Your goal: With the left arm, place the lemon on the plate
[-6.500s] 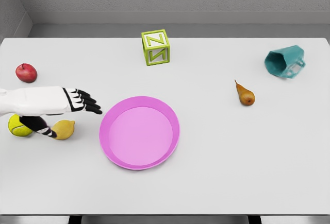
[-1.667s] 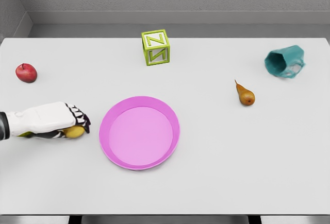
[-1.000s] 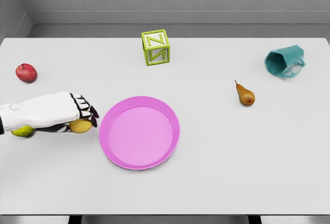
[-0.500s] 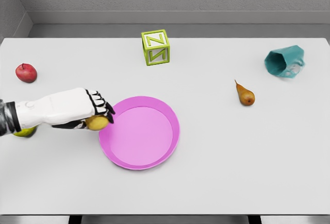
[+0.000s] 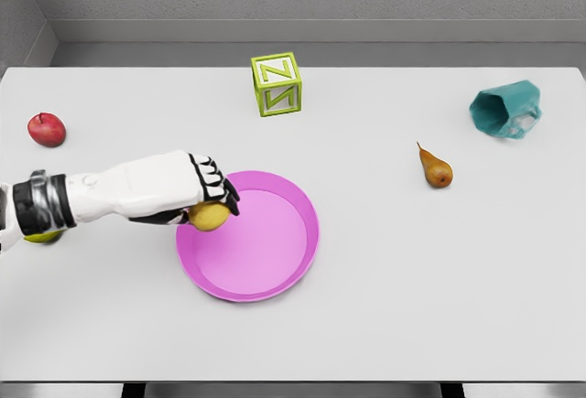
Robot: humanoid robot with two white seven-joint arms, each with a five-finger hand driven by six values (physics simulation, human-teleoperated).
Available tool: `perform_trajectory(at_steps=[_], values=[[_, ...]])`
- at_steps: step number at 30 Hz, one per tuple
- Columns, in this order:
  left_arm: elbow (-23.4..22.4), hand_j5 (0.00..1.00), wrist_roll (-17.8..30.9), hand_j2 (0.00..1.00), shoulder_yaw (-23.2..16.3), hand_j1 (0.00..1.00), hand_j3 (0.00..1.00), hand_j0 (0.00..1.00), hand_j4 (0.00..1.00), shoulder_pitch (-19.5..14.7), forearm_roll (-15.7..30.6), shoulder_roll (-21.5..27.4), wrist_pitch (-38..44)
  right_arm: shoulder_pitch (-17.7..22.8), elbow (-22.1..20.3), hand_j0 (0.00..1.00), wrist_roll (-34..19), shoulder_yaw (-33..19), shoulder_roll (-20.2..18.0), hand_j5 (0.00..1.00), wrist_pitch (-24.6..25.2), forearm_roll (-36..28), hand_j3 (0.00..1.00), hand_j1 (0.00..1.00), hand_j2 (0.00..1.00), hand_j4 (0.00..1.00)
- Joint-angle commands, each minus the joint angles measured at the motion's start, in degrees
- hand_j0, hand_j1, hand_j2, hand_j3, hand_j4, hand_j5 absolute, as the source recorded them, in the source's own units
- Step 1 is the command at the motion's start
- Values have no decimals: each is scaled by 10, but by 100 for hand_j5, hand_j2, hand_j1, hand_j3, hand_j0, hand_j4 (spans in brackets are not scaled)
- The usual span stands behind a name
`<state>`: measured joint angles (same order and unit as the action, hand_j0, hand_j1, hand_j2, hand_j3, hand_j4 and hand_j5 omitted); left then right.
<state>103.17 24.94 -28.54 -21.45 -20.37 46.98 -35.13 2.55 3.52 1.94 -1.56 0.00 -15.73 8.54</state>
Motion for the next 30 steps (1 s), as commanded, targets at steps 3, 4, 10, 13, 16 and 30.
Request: perform_trajectory(at_steps=[3, 4, 10, 13, 16, 30], values=[[0, 60, 0, 60, -6, 60, 60, 60, 60, -1, 4, -9, 1, 0, 0, 100, 0, 0, 0, 100, 0, 0, 100, 100, 100, 100], [0, 60, 0, 60, -7, 60, 60, 60, 60, -3, 4, -14, 1, 0, 0, 100, 0, 0, 0, 100, 0, 0, 100, 100, 100, 100], [0, 60, 2, 60, -27, 60, 60, 60, 60, -20, 3, -29, 1, 0, 0, 100, 0, 0, 0, 100, 0, 0, 100, 100, 100, 100], [0, 60, 2, 60, -28, 60, 60, 60, 60, -21, -2, -38, 1, 0, 0, 100, 0, 0, 0, 100, 0, 0, 100, 100, 100, 100], [0, 62, 2, 62, -28, 62, 62, 62, 62, -23, -2, -40, 1, 1, 0, 100, 0, 0, 0, 100, 0, 0, 100, 100, 100, 100], [0, 100, -1, 100, -20, 100, 100, 100, 100, -39, 32, 101, 1, 0, 0, 100, 0, 0, 0, 100, 0, 0, 100, 100, 100, 100]])
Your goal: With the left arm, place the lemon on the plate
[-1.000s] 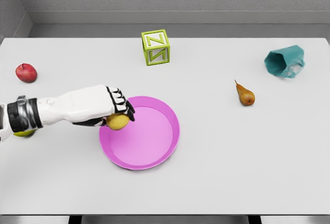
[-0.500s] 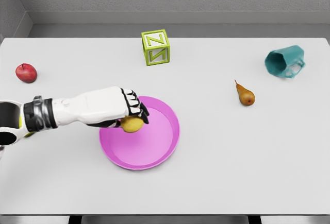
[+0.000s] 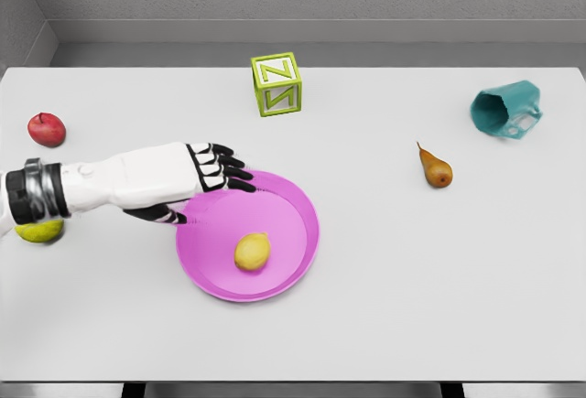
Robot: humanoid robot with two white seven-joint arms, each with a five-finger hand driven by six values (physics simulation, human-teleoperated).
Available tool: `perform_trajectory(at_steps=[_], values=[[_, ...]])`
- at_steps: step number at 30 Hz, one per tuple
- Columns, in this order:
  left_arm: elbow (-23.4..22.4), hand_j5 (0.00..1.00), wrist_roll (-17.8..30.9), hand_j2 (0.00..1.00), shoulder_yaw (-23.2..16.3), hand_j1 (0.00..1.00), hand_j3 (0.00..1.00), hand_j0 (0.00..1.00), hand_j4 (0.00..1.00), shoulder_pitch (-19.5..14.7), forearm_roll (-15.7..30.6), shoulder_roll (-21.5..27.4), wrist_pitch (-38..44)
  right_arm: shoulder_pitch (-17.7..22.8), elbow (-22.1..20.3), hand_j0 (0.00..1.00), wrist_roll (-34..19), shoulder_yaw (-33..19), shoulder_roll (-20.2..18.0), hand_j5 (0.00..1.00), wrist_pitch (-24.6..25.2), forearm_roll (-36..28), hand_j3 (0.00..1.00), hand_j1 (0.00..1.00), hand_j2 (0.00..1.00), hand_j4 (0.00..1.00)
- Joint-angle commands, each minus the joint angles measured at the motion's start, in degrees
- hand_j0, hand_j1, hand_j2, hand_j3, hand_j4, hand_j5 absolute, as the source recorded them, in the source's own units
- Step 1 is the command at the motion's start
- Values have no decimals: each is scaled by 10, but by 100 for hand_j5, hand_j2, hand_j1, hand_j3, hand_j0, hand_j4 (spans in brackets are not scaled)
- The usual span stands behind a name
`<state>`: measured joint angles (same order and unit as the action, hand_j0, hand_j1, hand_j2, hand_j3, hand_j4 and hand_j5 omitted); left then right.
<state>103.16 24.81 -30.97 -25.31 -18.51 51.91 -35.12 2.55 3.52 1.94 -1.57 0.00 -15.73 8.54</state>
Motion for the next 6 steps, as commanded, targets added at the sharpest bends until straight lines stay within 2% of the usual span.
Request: perform_trajectory(at_steps=[1, 3, 6], values=[[-2, 100, 2, 100, 10, 100, 100, 100, 100, 0, 17, 88, 1, 0, 0, 100, 0, 0, 0, 100, 0, 0, 100, 100, 100, 100], [-10, 100, 2, 100, 35, 100, 100, 100, 100, 3, 16, 119, 1, 0, 0, 100, 1, 0, 0, 100, 0, 0, 100, 100, 100, 100], [-16, 100, 2, 100, 49, 100, 100, 100, 100, 2, 16, 140, 1, 0, 0, 100, 0, 0, 0, 100, 0, 0, 100, 100, 100, 100]])
